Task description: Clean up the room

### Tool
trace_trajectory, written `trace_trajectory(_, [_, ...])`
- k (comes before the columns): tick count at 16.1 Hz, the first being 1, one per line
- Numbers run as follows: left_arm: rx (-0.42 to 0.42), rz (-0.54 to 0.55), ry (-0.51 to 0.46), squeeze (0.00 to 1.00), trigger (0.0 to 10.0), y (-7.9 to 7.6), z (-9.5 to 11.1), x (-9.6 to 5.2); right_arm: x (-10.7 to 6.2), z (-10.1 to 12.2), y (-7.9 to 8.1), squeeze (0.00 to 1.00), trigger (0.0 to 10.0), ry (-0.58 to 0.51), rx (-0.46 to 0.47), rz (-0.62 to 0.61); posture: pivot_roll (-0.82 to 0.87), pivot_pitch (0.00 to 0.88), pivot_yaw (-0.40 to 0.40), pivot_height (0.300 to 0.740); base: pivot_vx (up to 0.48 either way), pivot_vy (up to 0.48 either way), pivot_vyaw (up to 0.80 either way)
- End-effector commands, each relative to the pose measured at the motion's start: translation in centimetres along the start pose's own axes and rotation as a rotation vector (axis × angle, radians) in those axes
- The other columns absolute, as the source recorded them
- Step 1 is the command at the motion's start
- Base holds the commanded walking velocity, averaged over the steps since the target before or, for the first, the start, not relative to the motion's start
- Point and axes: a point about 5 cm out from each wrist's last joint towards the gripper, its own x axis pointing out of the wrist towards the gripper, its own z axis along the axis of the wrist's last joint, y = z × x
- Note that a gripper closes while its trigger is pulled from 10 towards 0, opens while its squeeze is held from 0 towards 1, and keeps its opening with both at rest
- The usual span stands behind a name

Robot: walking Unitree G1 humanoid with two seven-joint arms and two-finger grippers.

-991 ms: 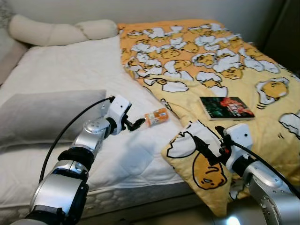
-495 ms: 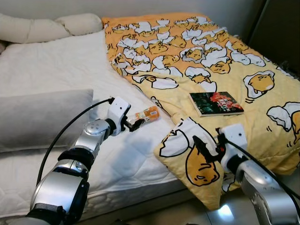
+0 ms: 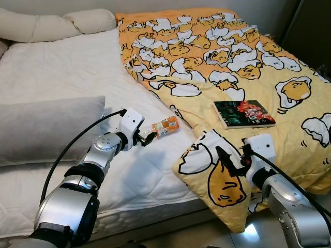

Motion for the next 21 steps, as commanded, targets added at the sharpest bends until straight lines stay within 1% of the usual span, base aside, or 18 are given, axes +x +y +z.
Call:
trace_trajectory(1, [-0.028, -0.026, -0.001, 1.0, 10.0, -0.1, 0.5, 0.3, -0.3, 0.4, 0.1, 0.0, 10.0, -0.022, -0.001, -0.007, -0.14, 0.0, 0.082, 0.74, 0.0, 0.0, 0.0])
trace_trajectory(2, [-0.023, -0.013, -0.003, 1.0, 10.0, 0.0, 0.6, 0.3, -0.2, 0.4, 0.3, 0.0, 10.0, -0.022, -0.003, -0.006, -0.14, 0.0, 0.083, 0.74, 0.0, 0.0, 0.0])
trace_trajectory(4, [-0.075, 0.012, -0.048, 1.0, 10.0, 0.3, 1.0, 0.2, 0.0, 0.7, 0.6, 0.0, 10.0, -0.032, -0.008, 0.005, -0.14, 0.0, 0.087, 0.74, 0.0, 0.0, 0.0])
trace_trajectory(5, [-0.147, 0.061, -0.092, 0.0, 10.0, 0.8, 1.1, 0.0, 0.1, 0.7, 0.7, 0.0, 10.0, -0.035, -0.003, 0.006, -0.14, 0.0, 0.089, 0.74, 0.0, 0.0, 0.0])
trace_trajectory(6, [-0.189, 0.102, -0.168, 0.0, 10.0, 1.2, 1.2, -0.7, 0.0, 0.5, 0.9, 0.0, 10.0, -0.042, 0.03, -0.014, -0.13, 0.0, 0.085, 0.74, 0.0, 0.0, 0.0])
trace_trajectory(7, [-0.173, 0.105, -0.18, 0.0, 10.0, 1.1, 1.0, -0.9, 0.0, 0.4, 1.0, 0.0, 10.0, -0.042, 0.045, -0.022, -0.13, 0.0, 0.084, 0.74, 0.0, 0.0, 0.0])
trace_trajectory(8, [-0.159, 0.112, -0.225, 0.0, 10.0, 0.3, 0.8, -1.9, -0.1, -0.1, 1.4, 0.0, 10.0, -0.04, 0.081, -0.033, -0.1, 0.0, 0.069, 0.74, 0.0, 0.0, 0.0])
trace_trajectory(9, [-0.153, 0.116, -0.247, 0.0, 10.0, 0.0, 0.9, -2.3, -0.1, -0.3, 1.6, 0.0, 10.0, -0.038, 0.092, -0.035, -0.1, 0.0, 0.069, 0.74, 0.0, 0.0, 0.0])
trace_trajectory(10, [-0.164, 0.138, -0.285, 0.0, 10.0, -0.9, 1.2, -3.4, -0.1, -0.7, 2.0, 0.0, 10.0, -0.033, 0.124, -0.047, -0.09, 0.0, 0.063, 0.74, 0.0, 0.0, 0.0])
trace_trajectory(11, [-0.181, 0.154, -0.299, 0.0, 10.0, -1.3, 1.3, -4.0, 0.0, -0.8, 2.2, 0.0, 10.0, -0.032, 0.14, -0.054, -0.07, 0.0, 0.056, 0.74, 0.0, 0.0, 0.0])
trace_trajectory(14, [-0.221, 0.226, -0.311, 0.0, 10.0, -2.7, 1.4, -6.0, 0.4, -0.8, 2.8, 0.0, 10.0, -0.036, 0.167, -0.059, -0.05, 0.0, 0.048, 0.74, 0.0, 0.0, 0.0])
trace_trajectory(15, [-0.234, 0.246, -0.312, 0.0, 10.0, -2.9, 1.4, -6.4, 0.5, -0.7, 2.8, 0.0, 10.0, -0.039, 0.154, -0.052, -0.04, 0.0, 0.04, 0.74, 0.0, 0.0, 0.0])
trace_trajectory(16, [-0.257, 0.297, -0.302, 0.0, 10.0, -3.2, 1.5, -7.6, 0.8, -0.5, 3.0, 0.0, 10.0, -0.037, 0.128, -0.032, -0.03, 0.0, 0.036, 0.74, 0.0, 0.0, 0.54])
trace_trajectory(18, [-0.266, 0.323, -0.285, 0.0, 10.0, -3.2, 1.5, -8.4, 0.9, -0.5, 3.1, 0.0, 10.0, -0.036, 0.118, -0.01, -0.02, 0.0, 0.031, 0.74, 0.276, 0.0, 0.8])
trace_trajectory(19, [-0.251, 0.33, -0.269, 0.0, 10.0, -3.2, 1.4, -8.9, 0.9, -0.6, 3.4, 0.0, 10.0, -0.034, 0.112, 0.012, -0.01, 0.0, 0.03, 0.74, 0.296, 0.0, 0.8])
trace_trajectory(21, [-0.25, 0.336, -0.256, 0.0, 10.0, -3.4, 1.5, -9.3, 1.0, -0.5, 3.8, 0.0, 10.0, -0.037, 0.113, 0.045, -0.01, 0.0, 0.029, 0.74, 0.296, 0.0, 0.8])
